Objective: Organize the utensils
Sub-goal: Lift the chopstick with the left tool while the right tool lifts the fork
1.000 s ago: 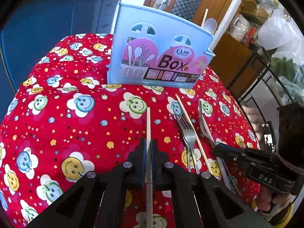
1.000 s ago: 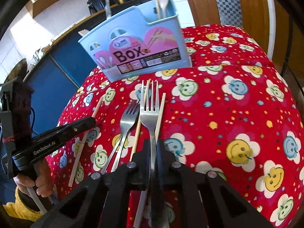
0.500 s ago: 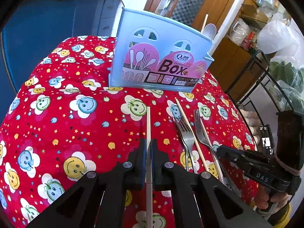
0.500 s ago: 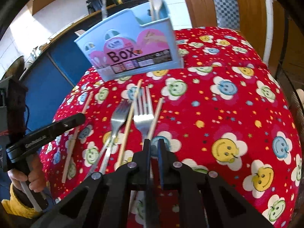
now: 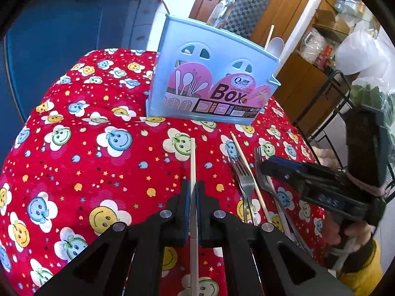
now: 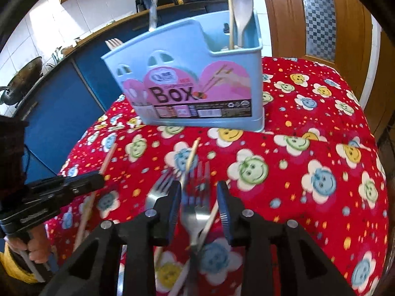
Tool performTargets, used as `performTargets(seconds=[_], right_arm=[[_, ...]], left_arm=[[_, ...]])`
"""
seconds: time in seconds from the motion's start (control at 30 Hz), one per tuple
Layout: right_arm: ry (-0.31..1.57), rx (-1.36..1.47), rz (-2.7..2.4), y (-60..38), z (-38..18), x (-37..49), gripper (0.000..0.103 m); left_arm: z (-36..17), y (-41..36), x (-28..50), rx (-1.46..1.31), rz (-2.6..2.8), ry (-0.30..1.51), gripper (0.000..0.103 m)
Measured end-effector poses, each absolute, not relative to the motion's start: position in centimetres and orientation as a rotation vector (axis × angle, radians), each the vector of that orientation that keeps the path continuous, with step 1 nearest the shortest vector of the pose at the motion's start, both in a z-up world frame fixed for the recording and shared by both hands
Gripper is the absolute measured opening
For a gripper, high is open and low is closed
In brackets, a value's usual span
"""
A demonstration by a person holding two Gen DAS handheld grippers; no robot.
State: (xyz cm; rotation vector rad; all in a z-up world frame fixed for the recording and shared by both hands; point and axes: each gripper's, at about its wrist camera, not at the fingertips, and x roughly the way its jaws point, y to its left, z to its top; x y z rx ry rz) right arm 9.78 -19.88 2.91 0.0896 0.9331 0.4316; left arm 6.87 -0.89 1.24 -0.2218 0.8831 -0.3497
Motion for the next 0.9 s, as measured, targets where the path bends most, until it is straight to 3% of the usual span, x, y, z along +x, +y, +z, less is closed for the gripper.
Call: performTargets(seconds=[0.47, 0.53, 0.6, 0.63, 0.7, 0.9], right_arm=[[0.974, 0.224, 0.629, -21.3, 1.4, 12.6, 0.033], [0.962, 0.206, 0.626, -21.2, 1.5, 12.5, 0.025], [0.947, 0.183, 0.606, -21.2, 1.6, 12.3, 0.024], [0.940, 0.174, 0.595, -21.1, 1.7, 12.1, 0.016], [0.915, 0.161, 0.562, -21.2, 2.1, 11.8, 0.010], [0.854, 0.164, 0.512, -21.4, 3.6, 10.5, 0.005]], left_arm=[[1.0, -0.7, 7.5, -0.229, -0.338, 0.889, 0.004], [1.0, -0.7, 7.6, -0.229, -0.337, 0.888, 0.004], [0.9, -0.7, 7.7, -0.231, -0.336, 0.889, 0.004], [0.9, -0.7, 7.7, -0.231, -0.336, 0.888, 0.004], [0.9, -0.6, 7.8, -0.232, -0.335, 0.885, 0.004], [1.3, -0.5, 7.6, -0.239, -0.335, 0.863, 0.004]])
